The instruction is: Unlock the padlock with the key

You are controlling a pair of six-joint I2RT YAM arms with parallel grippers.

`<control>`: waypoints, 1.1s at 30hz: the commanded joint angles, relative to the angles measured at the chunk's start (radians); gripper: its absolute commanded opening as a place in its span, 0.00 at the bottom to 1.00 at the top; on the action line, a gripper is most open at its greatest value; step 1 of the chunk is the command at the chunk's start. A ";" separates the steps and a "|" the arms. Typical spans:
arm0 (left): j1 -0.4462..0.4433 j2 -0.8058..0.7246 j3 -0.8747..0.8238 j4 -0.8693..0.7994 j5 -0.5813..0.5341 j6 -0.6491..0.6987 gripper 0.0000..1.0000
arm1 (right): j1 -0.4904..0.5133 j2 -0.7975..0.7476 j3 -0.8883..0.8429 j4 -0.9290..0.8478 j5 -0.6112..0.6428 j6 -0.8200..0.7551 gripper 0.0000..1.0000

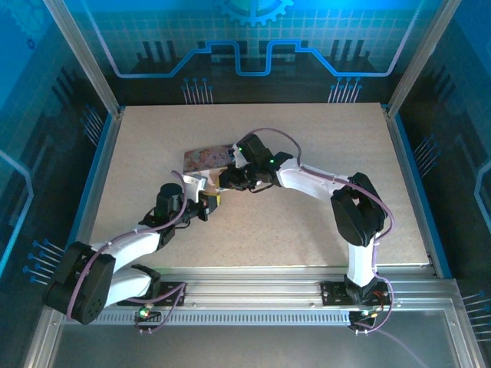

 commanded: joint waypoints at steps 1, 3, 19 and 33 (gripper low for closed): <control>-0.023 -0.061 0.068 0.092 -0.045 0.065 0.00 | 0.006 0.034 -0.002 -0.091 0.095 -0.010 0.00; -0.035 -0.078 0.060 0.092 -0.069 0.080 0.00 | 0.007 0.034 -0.002 -0.095 0.104 -0.003 0.00; 0.068 0.059 -0.013 0.586 0.164 -0.283 0.00 | 0.001 0.029 -0.060 -0.015 0.071 0.082 0.00; 0.078 -0.005 0.001 0.424 0.199 -0.155 0.00 | -0.018 0.016 -0.097 0.054 0.021 0.137 0.00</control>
